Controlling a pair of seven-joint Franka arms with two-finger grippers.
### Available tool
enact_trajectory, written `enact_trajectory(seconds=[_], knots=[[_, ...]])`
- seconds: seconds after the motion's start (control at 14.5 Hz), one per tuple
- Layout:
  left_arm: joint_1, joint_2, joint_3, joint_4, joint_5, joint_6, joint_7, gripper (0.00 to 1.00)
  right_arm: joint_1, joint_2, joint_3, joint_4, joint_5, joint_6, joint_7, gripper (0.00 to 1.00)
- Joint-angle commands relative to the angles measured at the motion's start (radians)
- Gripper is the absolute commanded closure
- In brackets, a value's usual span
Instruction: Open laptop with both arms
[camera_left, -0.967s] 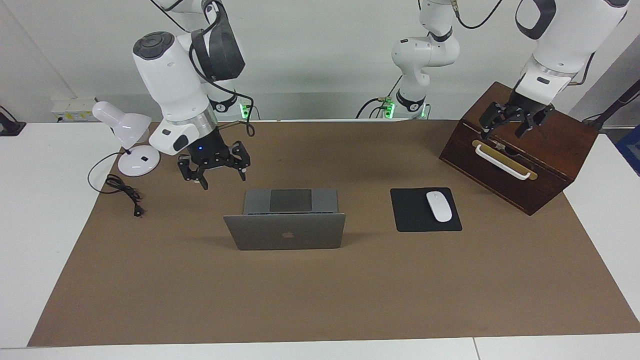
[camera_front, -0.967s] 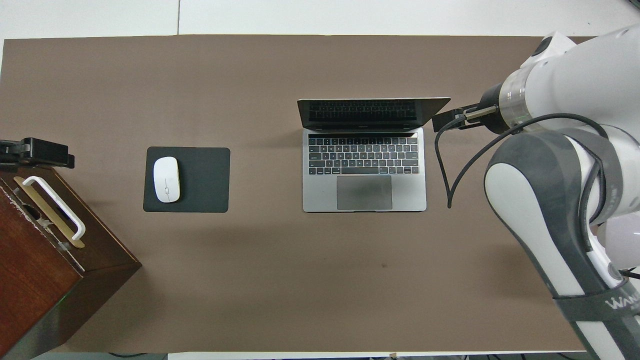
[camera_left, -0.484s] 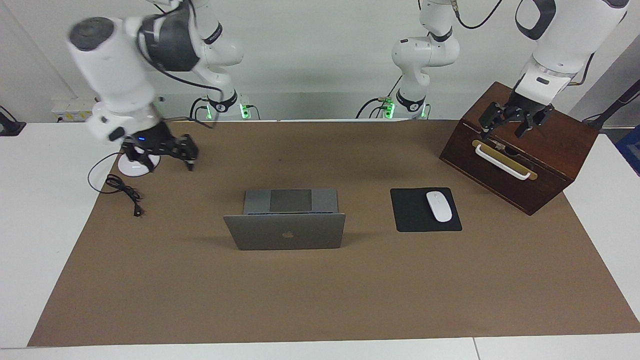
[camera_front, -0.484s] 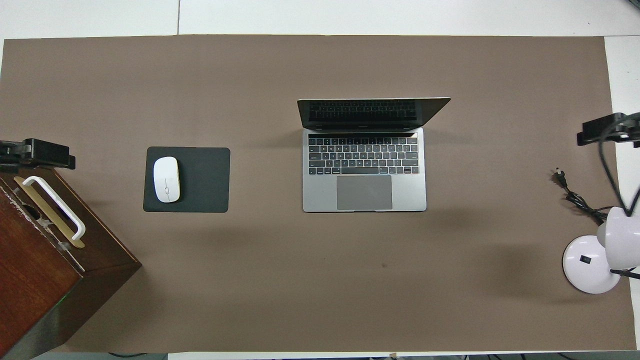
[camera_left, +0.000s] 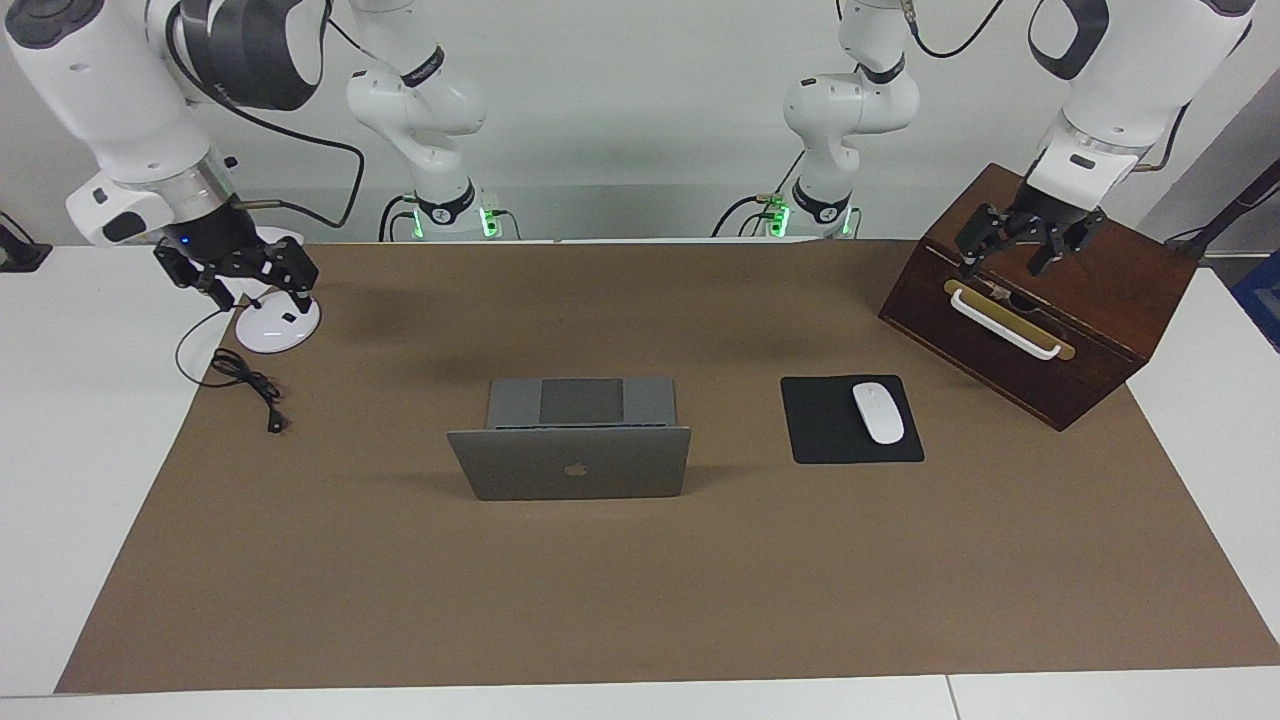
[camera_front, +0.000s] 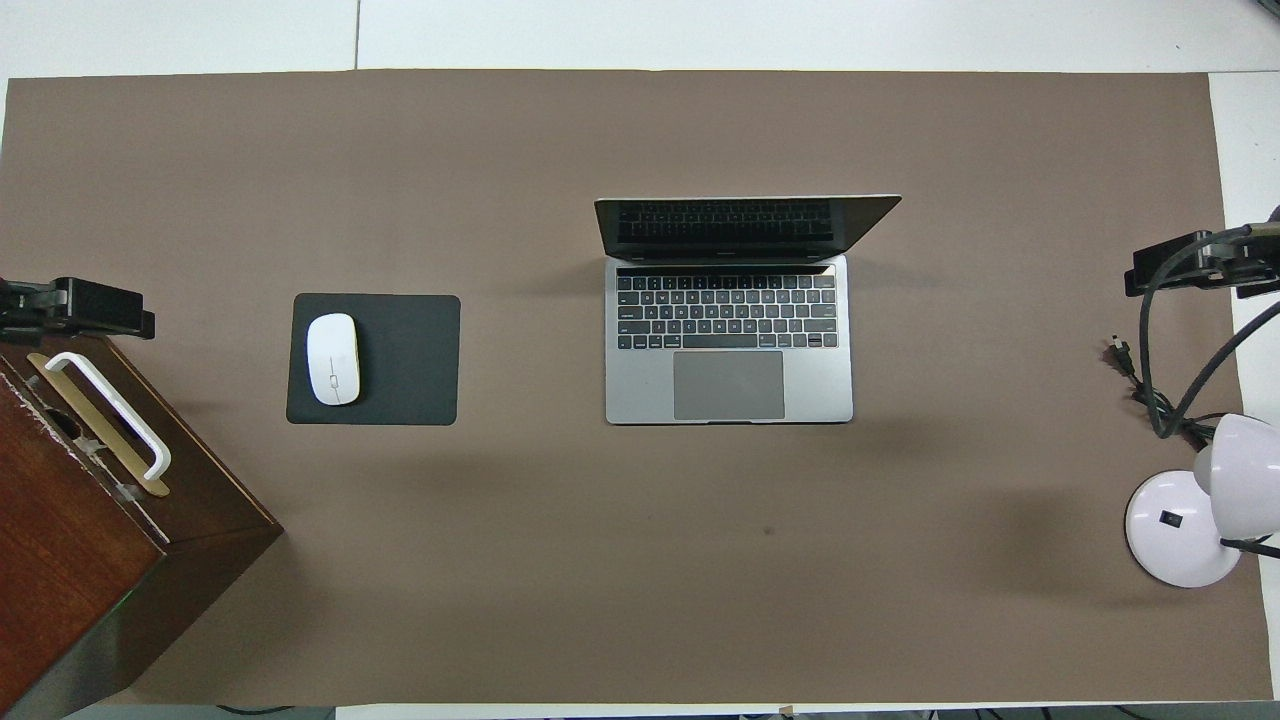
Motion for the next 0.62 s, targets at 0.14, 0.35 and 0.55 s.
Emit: enact_trajectory(seconds=[0.14, 0.35, 0.55], knots=[[-0.002, -0.010, -0.001, -0.007, 0.005, -0.004, -0.005, 0.00, -0.004, -0.006, 0.004, -0.009, -0.009, 0.002, 0.013, 0.00], [-0.002, -0.010, -0.001, -0.007, 0.005, -0.004, -0.005, 0.00, 0.008, -0.006, 0.009, -0.010, -0.008, 0.035, 0.081, 0.00], [-0.002, -0.010, -0.001, -0.007, 0.005, -0.004, -0.005, 0.00, 0.009, -0.005, 0.016, -0.010, -0.008, 0.045, 0.099, 0.00]])
